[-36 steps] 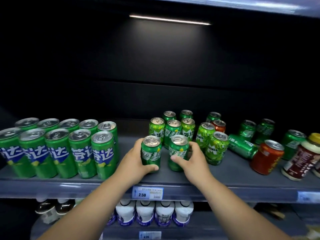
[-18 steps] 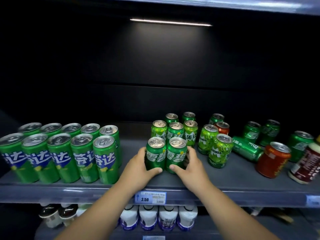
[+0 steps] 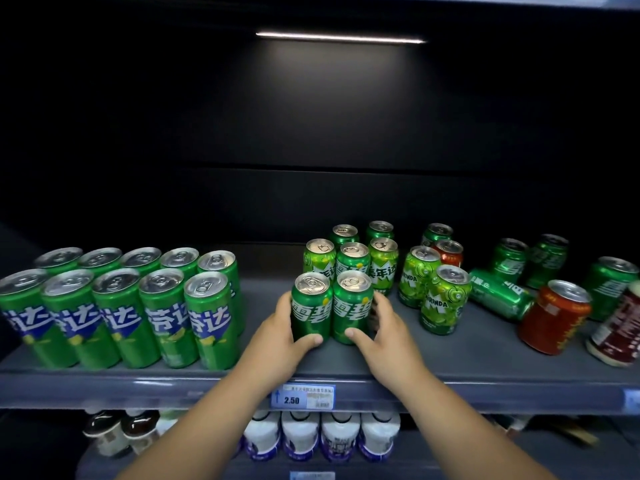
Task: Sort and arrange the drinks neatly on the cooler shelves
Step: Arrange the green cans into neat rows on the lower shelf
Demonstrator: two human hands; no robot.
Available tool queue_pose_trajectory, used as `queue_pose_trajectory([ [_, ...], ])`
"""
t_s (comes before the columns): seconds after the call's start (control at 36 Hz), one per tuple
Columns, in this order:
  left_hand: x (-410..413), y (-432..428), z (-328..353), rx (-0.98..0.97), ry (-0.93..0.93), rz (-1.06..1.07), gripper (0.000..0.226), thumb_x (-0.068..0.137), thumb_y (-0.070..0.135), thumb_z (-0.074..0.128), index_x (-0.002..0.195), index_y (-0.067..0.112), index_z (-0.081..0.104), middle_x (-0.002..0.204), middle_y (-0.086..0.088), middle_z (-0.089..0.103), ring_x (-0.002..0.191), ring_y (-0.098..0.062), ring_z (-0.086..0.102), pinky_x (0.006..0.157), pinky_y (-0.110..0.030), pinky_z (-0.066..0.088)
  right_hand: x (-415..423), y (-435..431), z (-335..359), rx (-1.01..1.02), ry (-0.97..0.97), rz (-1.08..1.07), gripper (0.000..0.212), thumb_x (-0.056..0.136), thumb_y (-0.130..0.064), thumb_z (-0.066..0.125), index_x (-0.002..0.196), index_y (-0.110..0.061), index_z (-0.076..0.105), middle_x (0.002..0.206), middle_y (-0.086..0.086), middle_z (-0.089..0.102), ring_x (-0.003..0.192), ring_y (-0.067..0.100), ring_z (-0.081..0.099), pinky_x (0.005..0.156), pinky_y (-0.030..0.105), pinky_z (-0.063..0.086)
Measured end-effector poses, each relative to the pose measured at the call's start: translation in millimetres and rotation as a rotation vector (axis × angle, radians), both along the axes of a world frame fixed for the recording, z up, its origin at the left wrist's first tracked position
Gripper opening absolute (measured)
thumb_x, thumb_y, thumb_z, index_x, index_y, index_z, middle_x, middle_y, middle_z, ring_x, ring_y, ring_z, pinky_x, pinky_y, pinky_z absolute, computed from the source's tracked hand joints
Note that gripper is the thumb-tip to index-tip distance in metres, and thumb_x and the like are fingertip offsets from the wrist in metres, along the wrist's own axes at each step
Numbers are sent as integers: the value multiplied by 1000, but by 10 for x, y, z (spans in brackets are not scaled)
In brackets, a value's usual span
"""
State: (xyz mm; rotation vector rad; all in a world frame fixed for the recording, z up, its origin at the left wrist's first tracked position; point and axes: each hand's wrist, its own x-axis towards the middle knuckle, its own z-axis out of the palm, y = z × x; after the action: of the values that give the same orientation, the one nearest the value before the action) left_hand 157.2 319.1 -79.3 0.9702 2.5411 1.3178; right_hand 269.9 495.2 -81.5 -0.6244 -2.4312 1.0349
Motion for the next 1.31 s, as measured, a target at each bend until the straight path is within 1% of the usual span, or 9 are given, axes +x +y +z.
queue_pose_trajectory([
  [0.11,-7,38,-1,-16,17,11,76,82,37,76,140,43,27,136,11,60,120,-12,59,101,-39,49,-1,11,-4,17,-8,14,78,88,-32,74,152,-32,30,144,-9,55,131,12,52,101,27,43],
  [0.31,-32,55,10,-18,5,12,80,80,38,77,141,44,26,137,12,58,123,-11,56,102,-39,48,-10,30,1,-74,10,42,77,85,-31,77,149,-38,33,140,-13,56,128,9,53,104,30,44],
  [0.47,-65,37,82,77,-53,-16,81,69,38,84,133,47,35,132,18,57,122,2,53,107,-38,46,-22,137,11,-243,20,107,94,63,-65,77,145,-45,37,141,-16,56,130,6,52,111,43,46],
  [0.61,-117,73,309,113,-6,-15,98,60,63,80,143,44,30,140,13,46,127,-7,51,108,-38,45,-21,217,329,-253,49,149,49,83,-53,74,124,-47,49,133,-16,58,124,5,54,107,36,46],
  [0.72,-131,172,647,138,117,-36,70,75,46,80,130,47,37,125,18,44,113,8,48,103,-26,42,-41,389,651,-163,65,121,58,83,-57,71,133,-36,52,136,-9,57,126,12,53,106,42,48],
  [0.78,-153,252,809,127,164,-23,65,79,44,78,135,36,45,124,14,46,113,-1,50,101,-26,41,-51,499,814,-97,75,126,51,83,-49,76,128,-33,56,133,-8,59,122,12,56,105,41,48],
  [0.92,-246,549,1092,20,256,10,52,82,47,73,127,28,57,122,8,56,112,-10,54,96,-31,45,-54,822,1251,143,15,133,49,83,-38,80,128,-27,63,125,-8,63,115,10,60,98,32,49],
  [1.06,-453,936,1303,-160,260,-16,51,80,46,74,125,27,61,123,3,60,105,-13,60,94,-35,52,-230,1280,1525,250,-130,160,53,81,-45,80,129,-31,62,129,-8,65,114,12,62,97,34,52],
  [1.31,-1037,1521,1404,-416,186,-23,59,76,44,77,130,32,57,126,5,63,105,-15,63,92,-37,55,-853,1905,1536,269,-330,263,54,84,-31,80,133,-27,58,133,-1,59,112,14,59,90,27,50],
])
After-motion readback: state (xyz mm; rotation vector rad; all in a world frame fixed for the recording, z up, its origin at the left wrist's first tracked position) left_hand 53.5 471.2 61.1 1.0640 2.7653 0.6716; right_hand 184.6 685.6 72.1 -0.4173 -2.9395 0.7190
